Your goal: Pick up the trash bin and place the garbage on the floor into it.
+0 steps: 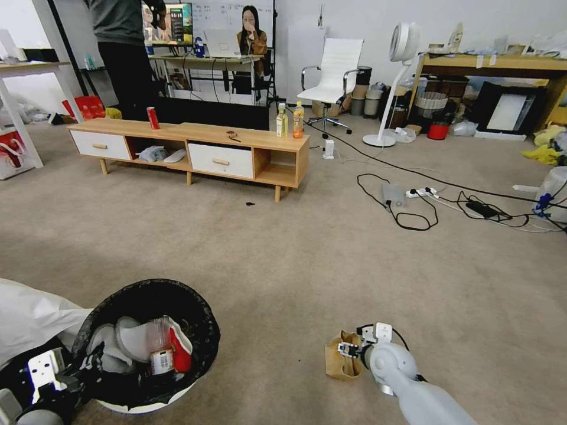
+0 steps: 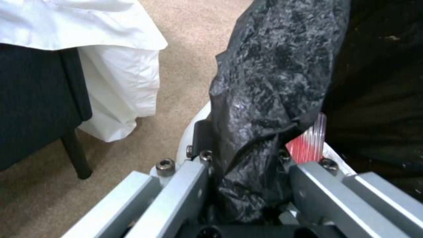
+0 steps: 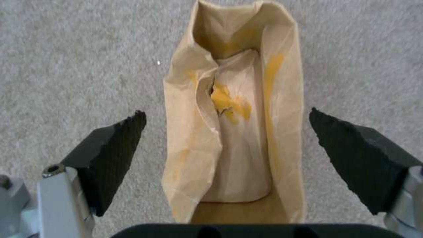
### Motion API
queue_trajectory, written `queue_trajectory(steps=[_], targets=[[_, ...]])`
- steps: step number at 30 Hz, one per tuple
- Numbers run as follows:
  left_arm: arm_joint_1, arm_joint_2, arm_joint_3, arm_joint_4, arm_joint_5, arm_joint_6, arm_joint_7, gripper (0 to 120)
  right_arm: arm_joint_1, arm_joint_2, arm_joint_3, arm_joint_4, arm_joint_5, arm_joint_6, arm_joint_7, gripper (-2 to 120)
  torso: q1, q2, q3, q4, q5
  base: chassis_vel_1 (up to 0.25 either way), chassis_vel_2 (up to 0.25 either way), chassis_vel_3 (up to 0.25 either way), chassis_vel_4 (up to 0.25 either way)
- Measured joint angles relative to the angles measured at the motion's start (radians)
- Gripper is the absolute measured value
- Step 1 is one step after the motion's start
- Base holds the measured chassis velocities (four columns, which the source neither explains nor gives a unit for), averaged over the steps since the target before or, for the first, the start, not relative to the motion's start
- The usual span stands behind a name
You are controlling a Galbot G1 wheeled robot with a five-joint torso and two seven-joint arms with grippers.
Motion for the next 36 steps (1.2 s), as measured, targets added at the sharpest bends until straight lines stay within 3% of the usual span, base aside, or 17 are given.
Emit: queue_trajectory(steps=[18, 25, 27, 36], targets=[[0.002, 0.002, 0.013, -0.001, 0.007, 0.0, 0.007, 5, 0.018, 0.018, 0.016, -0.135, -0.055, 0.021, -0.054, 93, 0.0, 0.0, 0.0, -0.0002, -0.0002, 0.0, 0.0, 0.0, 0.0], [0.0, 0.0, 0.018, 0.003, 0.012, -0.003, 0.009, 5, 0.006, 0.035, 0.0, -0.126, -0.063, 0.022, -0.061, 71, 0.0, 0.0, 0.0, -0.0003, -0.0001, 0.0, 0.0, 0.0, 0.0], [0.002, 0.0, 0.016, 0.003, 0.012, -0.003, 0.01, 5, 0.006, 0.046, -0.01, -0.136, -0.071, 0.025, -0.069, 59, 0.0, 0.0, 0.0, -0.0003, -0.0002, 0.0, 0.0, 0.0, 0.0], [0.002, 0.0, 0.019, 0.003, 0.011, -0.005, 0.012, 5, 0.009, 0.071, -0.017, -0.178, -0.097, 0.033, -0.086, 40, 0.0, 0.0, 0.0, -0.0004, -0.0003, 0.0, 0.0, 0.0, 0.0]])
